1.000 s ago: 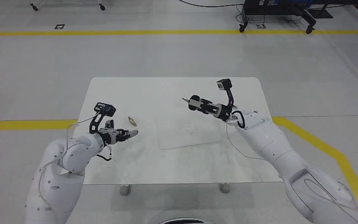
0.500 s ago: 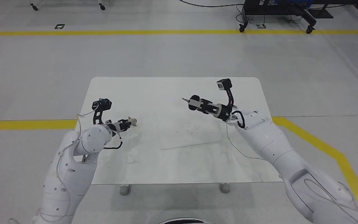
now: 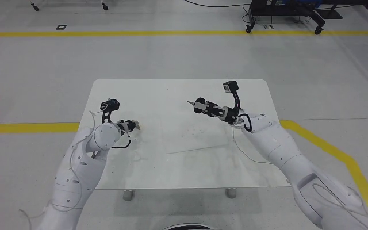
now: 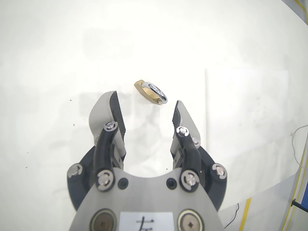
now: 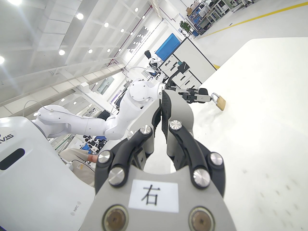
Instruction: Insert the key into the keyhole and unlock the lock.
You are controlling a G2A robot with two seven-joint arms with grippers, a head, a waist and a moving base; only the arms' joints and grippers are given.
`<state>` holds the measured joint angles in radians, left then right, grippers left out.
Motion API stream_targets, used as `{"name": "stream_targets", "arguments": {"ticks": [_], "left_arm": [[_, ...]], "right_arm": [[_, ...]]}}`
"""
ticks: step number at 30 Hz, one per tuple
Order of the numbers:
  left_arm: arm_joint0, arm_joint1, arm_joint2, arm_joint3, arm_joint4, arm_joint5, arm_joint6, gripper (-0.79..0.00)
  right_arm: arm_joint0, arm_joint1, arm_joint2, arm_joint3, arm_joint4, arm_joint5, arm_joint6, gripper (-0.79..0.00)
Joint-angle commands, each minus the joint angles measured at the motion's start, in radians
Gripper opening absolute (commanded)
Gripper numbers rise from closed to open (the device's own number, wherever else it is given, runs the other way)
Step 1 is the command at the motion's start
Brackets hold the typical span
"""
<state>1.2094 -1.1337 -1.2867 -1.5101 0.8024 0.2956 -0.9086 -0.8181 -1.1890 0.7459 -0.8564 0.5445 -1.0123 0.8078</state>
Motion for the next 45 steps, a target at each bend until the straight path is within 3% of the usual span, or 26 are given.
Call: {"name": "stream_targets", "arguments": {"ticks": [1, 6, 15, 19, 21, 22, 29, 35, 39, 41, 45], "left_arm": [[-0.008, -0.003, 0.008, 0.014, -0.003, 0.005, 0.01, -0.419], [-0.019, -0.008, 0.018, 0.03, -0.018, 0.01, 0.031, -0.44], [-0.046, -0.015, 0.047, 0.052, -0.006, 0.008, 0.034, -0.591], [-0.047, -0.016, 0.053, 0.056, 0.002, 0.008, 0.04, -0.591], [-0.046, -0.017, 0.056, 0.055, 0.003, 0.002, 0.041, -0.693], [-0.046, -0.017, 0.056, 0.054, 0.003, 0.0, 0.042, -0.785], [-0.043, -0.014, 0.058, 0.05, 0.025, -0.05, 0.039, -0.785], [-0.005, -0.008, 0.051, -0.003, 0.036, -0.191, 0.101, -0.785], [0.022, -0.007, 0.006, -0.015, -0.09, -0.272, 0.155, -0.785], [0.024, -0.004, -0.022, -0.022, -0.132, -0.301, 0.149, -0.785], [0.025, 0.008, -0.026, -0.041, -0.059, -0.388, 0.103, -0.785]], "right_arm": [[0.0, 0.0, 0.0, 0.0, 0.0, 0.0, 0.0, -0.785], [0.0, 0.0, 0.0, 0.0, 0.0, 0.0, 0.0, -0.785], [0.0, 0.0, 0.0, 0.0, 0.0, 0.0, 0.0, -0.785], [0.0, 0.0, 0.0, 0.0, 0.0, 0.0, 0.0, -0.785], [0.0, 0.0, 0.0, 0.0, 0.0, 0.0, 0.0, -0.785], [0.0, 0.0, 0.0, 0.0, 0.0, 0.0, 0.0, -0.785], [0.0, 0.0, 0.0, 0.0, 0.0, 0.0, 0.0, -0.785], [0.0, 0.0, 0.0, 0.0, 0.0, 0.0, 0.0, -0.785], [0.0, 0.0, 0.0, 0.0, 0.0, 0.0, 0.0, -0.785], [0.0, 0.0, 0.0, 0.0, 0.0, 0.0, 0.0, -0.785], [0.0, 0.0, 0.0, 0.0, 0.0, 0.0, 0.0, -0.785]]}}
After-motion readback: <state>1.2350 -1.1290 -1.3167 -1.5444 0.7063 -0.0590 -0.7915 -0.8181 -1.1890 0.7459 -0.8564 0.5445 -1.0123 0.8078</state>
